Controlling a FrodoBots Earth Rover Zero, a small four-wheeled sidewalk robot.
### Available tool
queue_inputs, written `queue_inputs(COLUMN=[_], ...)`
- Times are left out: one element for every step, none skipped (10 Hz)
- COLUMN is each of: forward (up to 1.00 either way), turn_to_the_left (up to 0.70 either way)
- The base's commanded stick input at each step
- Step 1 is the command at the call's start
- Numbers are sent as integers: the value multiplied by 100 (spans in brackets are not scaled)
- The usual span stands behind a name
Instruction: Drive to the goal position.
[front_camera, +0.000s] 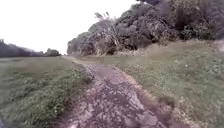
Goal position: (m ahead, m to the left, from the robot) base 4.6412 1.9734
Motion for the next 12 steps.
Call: queue_inputs(forward=[35, 34, 34, 34, 34, 34, 34, 34, 34, 34, 35, 34], turn_to_the_left=[0, 0, 0, 0, 0, 0, 0, 0, 0, 0, 0, 0])
